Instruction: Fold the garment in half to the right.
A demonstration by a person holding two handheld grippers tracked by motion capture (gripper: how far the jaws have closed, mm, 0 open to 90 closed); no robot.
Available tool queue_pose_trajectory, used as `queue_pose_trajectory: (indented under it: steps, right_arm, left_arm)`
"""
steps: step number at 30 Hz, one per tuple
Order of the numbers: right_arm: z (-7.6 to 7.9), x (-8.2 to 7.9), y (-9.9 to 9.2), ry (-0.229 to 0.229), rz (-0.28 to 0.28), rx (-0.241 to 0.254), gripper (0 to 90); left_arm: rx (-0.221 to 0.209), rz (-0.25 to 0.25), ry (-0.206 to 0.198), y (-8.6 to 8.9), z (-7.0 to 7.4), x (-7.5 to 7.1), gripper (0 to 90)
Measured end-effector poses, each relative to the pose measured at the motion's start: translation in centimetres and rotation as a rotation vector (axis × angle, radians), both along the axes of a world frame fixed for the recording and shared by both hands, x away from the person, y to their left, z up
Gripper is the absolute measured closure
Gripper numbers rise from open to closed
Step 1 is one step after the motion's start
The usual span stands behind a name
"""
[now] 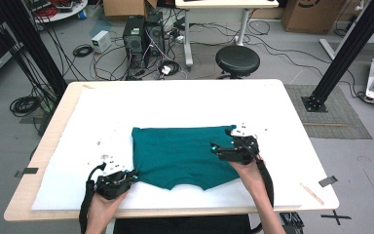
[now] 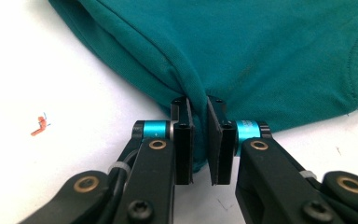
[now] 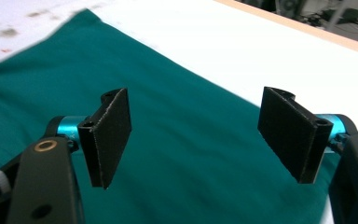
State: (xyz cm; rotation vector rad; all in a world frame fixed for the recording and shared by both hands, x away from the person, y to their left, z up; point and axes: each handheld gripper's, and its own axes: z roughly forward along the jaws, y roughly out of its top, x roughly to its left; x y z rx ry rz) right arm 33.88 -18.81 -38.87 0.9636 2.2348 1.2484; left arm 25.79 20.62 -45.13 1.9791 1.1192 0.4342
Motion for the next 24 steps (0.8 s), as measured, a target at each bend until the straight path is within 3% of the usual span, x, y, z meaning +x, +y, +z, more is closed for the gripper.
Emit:
queue_pose_trajectory:
  steps: [2,6,11,18,20,24]
  right_arm:
    - [0.4,0.5,1.1,0.005,0.021,-0.001,26.2]
    - [0.6,2.5,3.5,0.059,0.077,-0.004,27.2]
    - [-0.1,4.6,7.2,0.099,0.148,-0.030,29.5]
    - [-0.9,7.1,11.1,0.158,0.249,-0.029,30.3]
    - [-0.8,7.5,12.2,0.143,0.270,-0.031,30.5]
    - [-0.8,8.2,14.0,0.157,0.312,-0.029,30.6]
  left_arm:
    - [-0.001,0.000,0.000,0.0,0.0,0.0,82.2]
    - [0.001,-0.002,0.001,0.0,0.0,0.0,82.2]
    - [-0.006,-0.004,0.003,0.1,0.0,0.0,82.2]
    - [-0.002,-0.005,-0.001,0.1,0.0,0.0,82.1]
    - [-0.004,-0.006,0.000,0.1,0.0,0.0,82.1]
    - [-0.006,-0.007,-0.001,0.1,0.0,0.0,82.1]
